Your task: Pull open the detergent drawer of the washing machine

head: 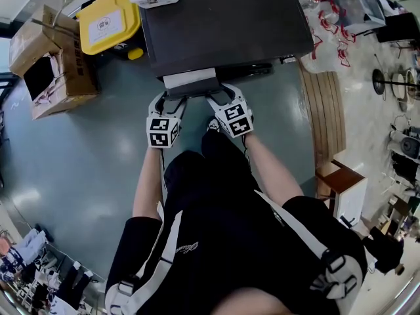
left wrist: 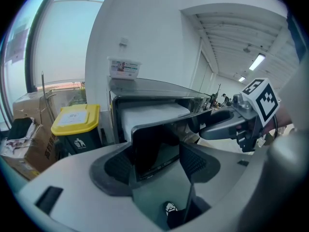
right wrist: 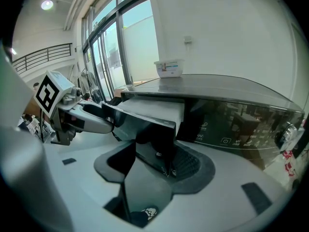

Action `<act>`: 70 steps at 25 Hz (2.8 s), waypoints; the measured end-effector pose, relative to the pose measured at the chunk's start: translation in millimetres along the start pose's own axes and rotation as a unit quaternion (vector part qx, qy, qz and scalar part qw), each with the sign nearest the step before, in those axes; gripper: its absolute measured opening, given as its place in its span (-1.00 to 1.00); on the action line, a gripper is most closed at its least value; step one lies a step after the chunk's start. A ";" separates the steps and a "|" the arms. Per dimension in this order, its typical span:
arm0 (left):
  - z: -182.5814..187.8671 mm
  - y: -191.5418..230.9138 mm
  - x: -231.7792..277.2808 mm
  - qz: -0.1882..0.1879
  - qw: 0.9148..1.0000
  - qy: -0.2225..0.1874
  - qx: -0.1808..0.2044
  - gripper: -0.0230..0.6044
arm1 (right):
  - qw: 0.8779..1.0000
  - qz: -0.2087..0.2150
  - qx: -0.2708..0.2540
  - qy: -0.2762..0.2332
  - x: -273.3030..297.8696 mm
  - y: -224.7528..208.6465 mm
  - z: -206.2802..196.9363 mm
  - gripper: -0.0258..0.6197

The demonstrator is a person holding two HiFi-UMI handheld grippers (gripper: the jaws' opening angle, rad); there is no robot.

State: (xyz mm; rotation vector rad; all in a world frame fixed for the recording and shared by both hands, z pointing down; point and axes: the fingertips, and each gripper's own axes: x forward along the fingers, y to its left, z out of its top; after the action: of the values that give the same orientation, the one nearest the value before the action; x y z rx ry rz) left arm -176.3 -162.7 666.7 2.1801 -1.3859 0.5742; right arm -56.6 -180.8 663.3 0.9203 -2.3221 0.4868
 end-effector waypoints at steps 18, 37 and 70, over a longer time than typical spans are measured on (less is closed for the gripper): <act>-11.9 -10.5 -9.1 0.003 1.000 0.002 0.000 0.02 | 1.000 -0.002 0.002 0.004 -9.7 8.0 -13.7 -0.18; -29.9 -30.4 -26.3 0.005 1.000 0.002 0.002 0.02 | 1.000 -0.005 0.006 0.007 -30.0 21.8 -34.9 -0.17; -40.8 -44.1 -42.6 0.009 1.000 0.004 0.004 0.02 | 1.000 -0.011 0.016 0.003 -46.4 34.1 -48.9 -0.19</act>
State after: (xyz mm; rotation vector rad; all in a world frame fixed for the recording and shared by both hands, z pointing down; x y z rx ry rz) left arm -156.4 -91.8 666.2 2.1721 -1.4020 0.5951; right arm -34.7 -108.6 666.9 0.9571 -2.3016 0.5191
